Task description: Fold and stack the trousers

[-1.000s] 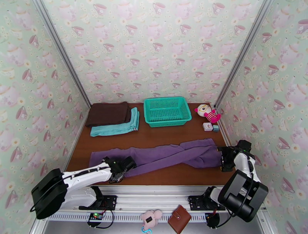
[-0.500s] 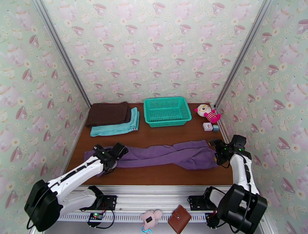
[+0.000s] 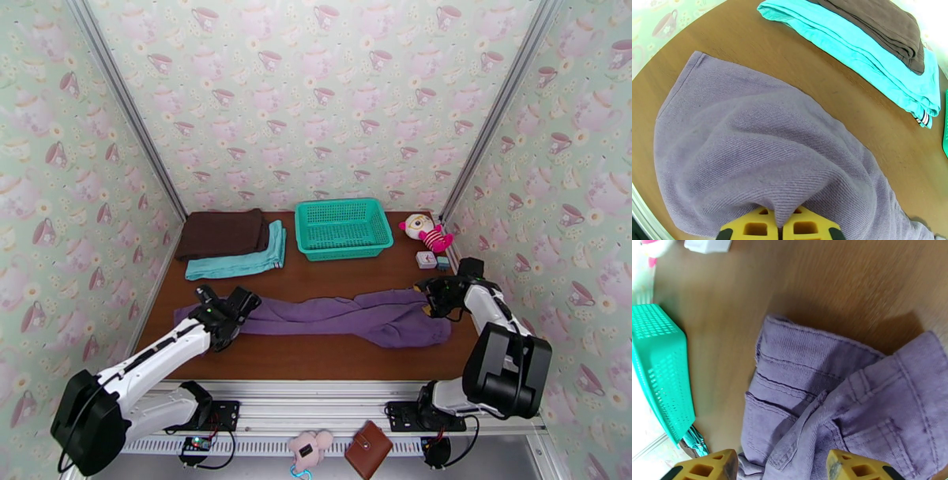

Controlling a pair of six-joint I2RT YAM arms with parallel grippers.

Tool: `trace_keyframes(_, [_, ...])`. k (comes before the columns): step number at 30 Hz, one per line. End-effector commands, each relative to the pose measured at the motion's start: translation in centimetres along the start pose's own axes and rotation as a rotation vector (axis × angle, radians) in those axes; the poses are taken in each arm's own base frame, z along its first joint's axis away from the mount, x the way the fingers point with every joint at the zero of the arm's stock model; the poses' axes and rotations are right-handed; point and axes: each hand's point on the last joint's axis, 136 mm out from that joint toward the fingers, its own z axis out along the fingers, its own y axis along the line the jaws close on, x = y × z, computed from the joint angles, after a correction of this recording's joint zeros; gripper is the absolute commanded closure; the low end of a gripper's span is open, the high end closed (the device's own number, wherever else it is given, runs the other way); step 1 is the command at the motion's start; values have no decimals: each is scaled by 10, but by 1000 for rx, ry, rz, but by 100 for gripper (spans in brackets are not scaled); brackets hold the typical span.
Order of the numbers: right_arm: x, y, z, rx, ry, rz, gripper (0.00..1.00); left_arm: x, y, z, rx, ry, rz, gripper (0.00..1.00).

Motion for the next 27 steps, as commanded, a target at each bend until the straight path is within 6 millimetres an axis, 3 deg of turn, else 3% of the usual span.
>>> trace_keyframes(1, [-15, 4, 5, 27, -39, 7, 37, -3, -4, 4, 17, -12, 24, 100])
trace_keyframes(8, [-11, -3, 11, 110, -18, -16, 46, -3, -4, 5, 28, -9, 28, 100])
trace_keyframes(18, [-3, -14, 42, 170, 53, -26, 65, -6, 0, 1, 32, -16, 18, 100])
trace_keyframes(24, [0, -11, 39, 156, 63, -55, 100, -10, 6, -1, 28, -35, 6, 100])
trace_keyframes(27, [-1, 1, 31, 112, 50, -72, 100, -16, 4, -8, 35, -36, 57, 100])
